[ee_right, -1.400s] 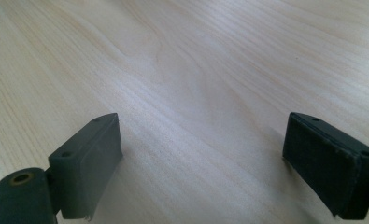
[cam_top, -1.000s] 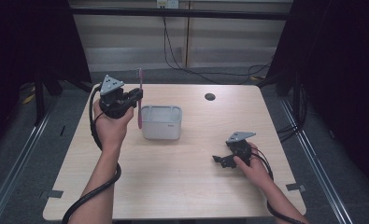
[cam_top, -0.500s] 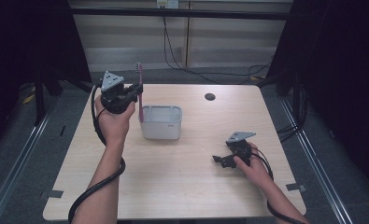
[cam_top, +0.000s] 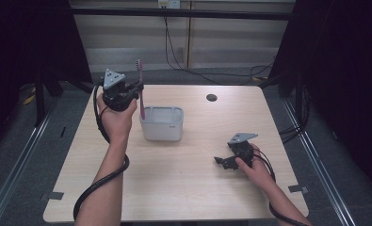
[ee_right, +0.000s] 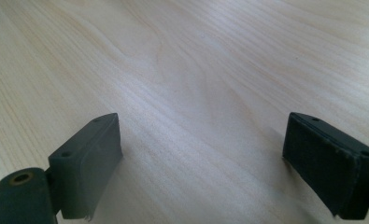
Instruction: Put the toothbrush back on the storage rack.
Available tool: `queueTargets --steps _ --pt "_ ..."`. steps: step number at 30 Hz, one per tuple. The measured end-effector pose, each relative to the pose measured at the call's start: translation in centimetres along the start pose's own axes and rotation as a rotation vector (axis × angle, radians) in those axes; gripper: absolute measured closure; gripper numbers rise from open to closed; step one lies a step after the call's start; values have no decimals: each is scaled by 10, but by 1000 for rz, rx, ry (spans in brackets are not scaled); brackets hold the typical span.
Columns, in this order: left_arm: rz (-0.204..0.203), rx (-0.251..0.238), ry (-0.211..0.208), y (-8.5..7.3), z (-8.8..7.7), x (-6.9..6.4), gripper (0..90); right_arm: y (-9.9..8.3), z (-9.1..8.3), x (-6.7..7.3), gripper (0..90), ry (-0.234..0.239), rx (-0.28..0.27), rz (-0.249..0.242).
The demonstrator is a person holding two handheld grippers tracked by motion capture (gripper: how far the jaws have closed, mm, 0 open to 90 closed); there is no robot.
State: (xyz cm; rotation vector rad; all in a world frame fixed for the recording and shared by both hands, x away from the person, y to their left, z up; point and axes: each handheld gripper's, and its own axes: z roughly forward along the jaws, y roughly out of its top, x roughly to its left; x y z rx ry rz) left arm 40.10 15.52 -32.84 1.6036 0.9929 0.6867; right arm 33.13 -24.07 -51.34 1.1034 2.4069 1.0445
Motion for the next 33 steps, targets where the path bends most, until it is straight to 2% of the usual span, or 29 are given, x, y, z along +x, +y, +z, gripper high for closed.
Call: queueTargets --steps 10,18,33 --pt "-8 -4 36 -10 12 3 801 0 0 0 111 1 0 2" --pt "-21 -3 47 -15 17 5 801 0 0 0 111 1 2 3" --pt "-2 -10 62 -18 23 5 801 0 0 0 111 1 0 2"
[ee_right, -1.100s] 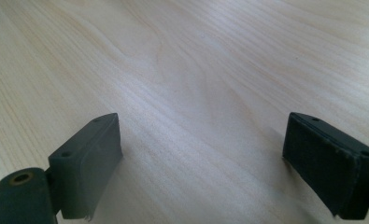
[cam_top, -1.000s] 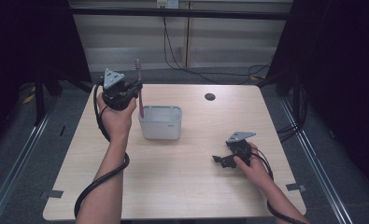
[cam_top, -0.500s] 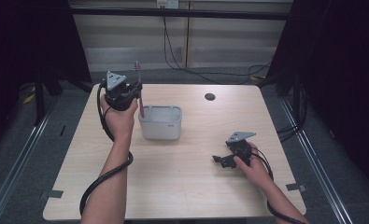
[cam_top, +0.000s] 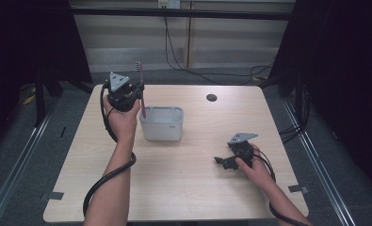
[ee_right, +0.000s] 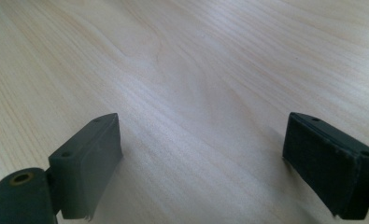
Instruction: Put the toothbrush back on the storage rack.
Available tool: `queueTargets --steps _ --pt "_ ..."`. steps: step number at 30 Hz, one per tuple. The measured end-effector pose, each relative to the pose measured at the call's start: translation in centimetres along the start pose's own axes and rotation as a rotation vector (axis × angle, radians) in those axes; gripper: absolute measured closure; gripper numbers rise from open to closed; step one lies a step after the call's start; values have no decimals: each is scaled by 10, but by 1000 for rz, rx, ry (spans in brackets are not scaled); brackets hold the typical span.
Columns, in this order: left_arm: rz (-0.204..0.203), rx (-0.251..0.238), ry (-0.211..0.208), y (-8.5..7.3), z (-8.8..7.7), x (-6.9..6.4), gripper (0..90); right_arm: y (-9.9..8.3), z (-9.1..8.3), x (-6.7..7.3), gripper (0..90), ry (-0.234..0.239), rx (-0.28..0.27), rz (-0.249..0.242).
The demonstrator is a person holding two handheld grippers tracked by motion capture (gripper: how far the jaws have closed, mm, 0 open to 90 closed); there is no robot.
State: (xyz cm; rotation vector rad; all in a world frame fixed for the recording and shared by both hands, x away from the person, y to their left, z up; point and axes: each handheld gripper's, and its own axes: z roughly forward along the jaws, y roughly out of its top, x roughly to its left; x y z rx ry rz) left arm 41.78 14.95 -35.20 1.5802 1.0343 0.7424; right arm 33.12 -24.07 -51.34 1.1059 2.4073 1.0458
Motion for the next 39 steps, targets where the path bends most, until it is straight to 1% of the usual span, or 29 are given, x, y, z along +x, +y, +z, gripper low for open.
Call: queueTargets --steps 12,15,18,22,37,39 --pt "-4 3 13 -5 3 1 801 0 0 0 111 0 2 3" --pt "-10 0 12 -6 4 1 801 0 0 0 111 0 0 1" --pt "-3 8 12 -8 5 1 801 0 0 0 111 0 0 0" --pt "-10 5 15 -10 6 1 801 0 0 0 111 -1 2 2" --pt "-2 17 26 -17 8 2 800 0 0 0 111 0 1 -2" --pt "-10 18 25 -18 9 3 800 0 0 0 111 0 3 1"
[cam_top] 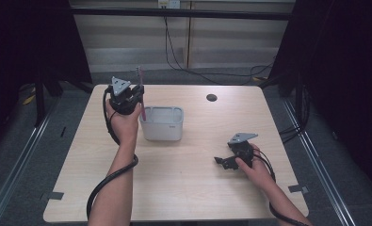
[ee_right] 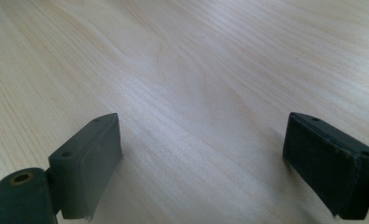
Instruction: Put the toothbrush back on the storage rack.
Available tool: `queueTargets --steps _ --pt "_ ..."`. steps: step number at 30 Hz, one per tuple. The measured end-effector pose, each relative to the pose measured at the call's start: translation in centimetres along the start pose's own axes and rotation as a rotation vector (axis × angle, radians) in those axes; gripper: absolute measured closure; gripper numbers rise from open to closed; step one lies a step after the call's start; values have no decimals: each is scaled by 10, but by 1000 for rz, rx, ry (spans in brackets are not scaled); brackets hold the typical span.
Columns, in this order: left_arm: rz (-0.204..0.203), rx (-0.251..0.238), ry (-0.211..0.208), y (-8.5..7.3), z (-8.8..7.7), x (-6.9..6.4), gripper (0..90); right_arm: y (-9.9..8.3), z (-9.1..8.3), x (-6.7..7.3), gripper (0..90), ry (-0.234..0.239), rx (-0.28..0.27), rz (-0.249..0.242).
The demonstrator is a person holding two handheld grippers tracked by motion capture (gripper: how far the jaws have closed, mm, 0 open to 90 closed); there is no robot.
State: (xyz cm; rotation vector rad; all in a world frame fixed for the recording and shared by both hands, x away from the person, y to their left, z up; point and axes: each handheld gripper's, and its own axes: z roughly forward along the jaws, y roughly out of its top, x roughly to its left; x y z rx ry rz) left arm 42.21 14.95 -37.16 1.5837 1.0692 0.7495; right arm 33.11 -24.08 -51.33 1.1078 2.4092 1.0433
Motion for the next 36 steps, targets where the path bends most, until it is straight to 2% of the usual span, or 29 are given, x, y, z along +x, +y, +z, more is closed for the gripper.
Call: queueTargets --steps 8,26,36 --pt "5 9 2 -4 2 -1 799 0 0 0 110 0 1 -2" --pt "-17 41 2 -16 4 1 797 0 0 0 111 0 0 -3" --pt "-9 54 -4 -21 4 0 796 0 0 0 111 0 0 -3"
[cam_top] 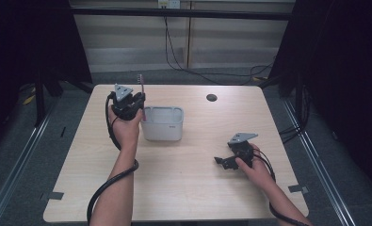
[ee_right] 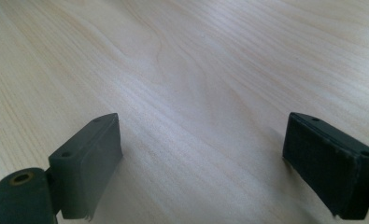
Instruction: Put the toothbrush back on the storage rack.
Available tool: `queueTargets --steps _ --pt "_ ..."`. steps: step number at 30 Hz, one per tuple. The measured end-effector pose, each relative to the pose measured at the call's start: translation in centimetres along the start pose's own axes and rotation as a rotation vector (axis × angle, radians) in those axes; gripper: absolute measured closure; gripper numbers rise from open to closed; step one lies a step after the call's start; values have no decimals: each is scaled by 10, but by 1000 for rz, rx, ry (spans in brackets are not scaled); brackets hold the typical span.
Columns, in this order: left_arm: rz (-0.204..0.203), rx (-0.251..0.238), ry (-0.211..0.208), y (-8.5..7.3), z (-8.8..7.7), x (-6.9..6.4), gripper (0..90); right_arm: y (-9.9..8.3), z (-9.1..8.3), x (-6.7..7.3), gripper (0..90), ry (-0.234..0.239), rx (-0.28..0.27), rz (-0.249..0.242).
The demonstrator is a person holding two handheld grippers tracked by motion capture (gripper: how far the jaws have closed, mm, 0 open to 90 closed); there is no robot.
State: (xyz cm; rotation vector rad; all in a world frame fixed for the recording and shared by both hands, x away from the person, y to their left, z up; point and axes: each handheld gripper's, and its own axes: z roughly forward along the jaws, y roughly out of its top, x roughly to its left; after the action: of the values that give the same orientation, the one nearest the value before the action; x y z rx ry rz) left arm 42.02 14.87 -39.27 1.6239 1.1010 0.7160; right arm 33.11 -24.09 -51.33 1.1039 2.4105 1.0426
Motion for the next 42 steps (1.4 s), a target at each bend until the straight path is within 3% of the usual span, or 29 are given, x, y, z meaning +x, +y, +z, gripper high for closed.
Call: queueTargets --steps 20,42 --pt "-6 41 -19 -14 -2 -2 792 0 0 0 110 0 0 0" --pt "17 93 -36 -24 -2 -6 792 0 0 0 110 0 0 -1"
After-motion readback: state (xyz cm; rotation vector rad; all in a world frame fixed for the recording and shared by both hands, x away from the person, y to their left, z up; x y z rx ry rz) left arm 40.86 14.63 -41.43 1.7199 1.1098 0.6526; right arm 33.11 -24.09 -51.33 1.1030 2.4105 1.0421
